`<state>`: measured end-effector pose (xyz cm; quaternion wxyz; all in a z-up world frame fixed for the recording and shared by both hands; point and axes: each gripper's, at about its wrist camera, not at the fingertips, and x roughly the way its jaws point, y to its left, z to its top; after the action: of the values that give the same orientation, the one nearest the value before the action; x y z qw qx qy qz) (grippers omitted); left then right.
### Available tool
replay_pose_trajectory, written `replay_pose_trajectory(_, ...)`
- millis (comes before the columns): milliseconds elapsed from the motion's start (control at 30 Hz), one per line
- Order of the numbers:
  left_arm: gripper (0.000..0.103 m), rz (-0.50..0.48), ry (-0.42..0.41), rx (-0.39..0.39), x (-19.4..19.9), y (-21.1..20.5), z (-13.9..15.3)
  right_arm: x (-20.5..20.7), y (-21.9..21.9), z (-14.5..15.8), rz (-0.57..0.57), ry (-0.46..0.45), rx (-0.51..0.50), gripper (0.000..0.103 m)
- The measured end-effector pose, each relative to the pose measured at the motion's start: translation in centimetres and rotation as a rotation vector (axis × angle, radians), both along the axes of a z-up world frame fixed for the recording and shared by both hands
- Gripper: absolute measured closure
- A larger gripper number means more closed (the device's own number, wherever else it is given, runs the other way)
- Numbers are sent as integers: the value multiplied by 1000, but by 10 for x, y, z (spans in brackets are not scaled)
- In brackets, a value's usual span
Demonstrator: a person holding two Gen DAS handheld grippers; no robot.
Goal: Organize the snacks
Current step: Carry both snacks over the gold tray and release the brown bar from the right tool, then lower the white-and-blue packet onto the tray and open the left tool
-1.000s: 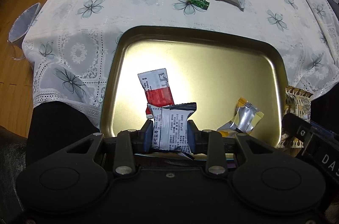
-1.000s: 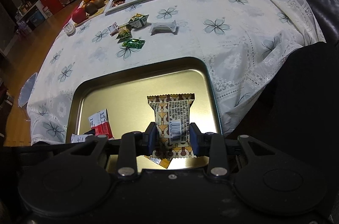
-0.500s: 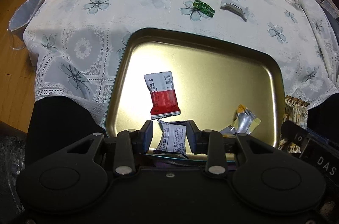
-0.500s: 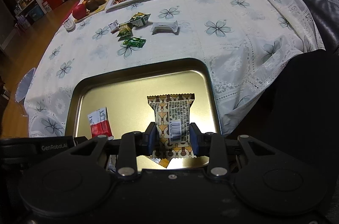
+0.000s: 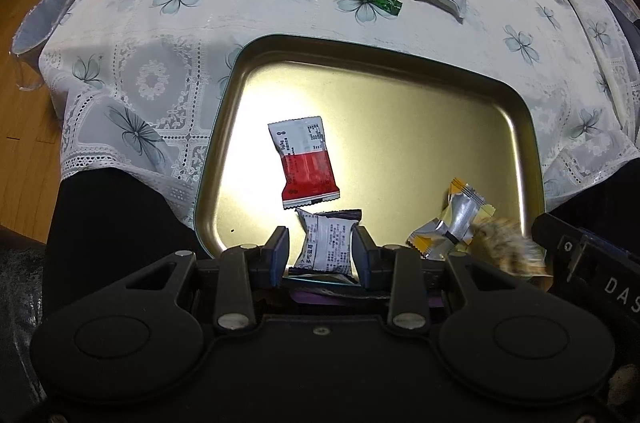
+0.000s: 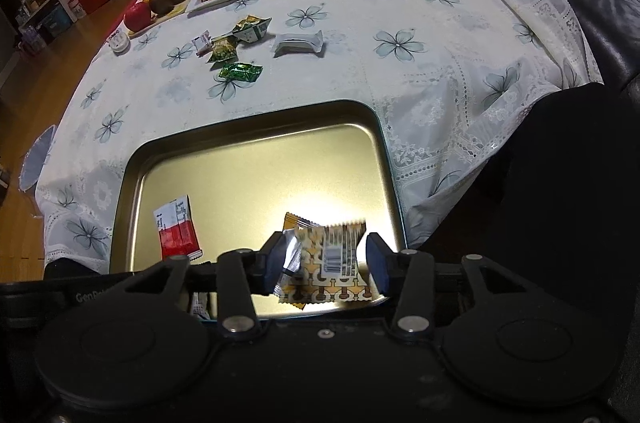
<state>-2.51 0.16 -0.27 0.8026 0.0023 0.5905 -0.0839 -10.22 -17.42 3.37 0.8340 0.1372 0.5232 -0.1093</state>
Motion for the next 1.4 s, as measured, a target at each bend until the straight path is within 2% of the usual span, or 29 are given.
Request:
replay_pose_trajectory(867, 59, -7, 2, 45, -3, -2, -2, 0, 8, -6, 59, 38, 15, 54)
replay_pose_trajectory(1400, 59, 12, 14, 76, 7, -2, -7, 12, 10, -18, 81, 75, 50, 53)
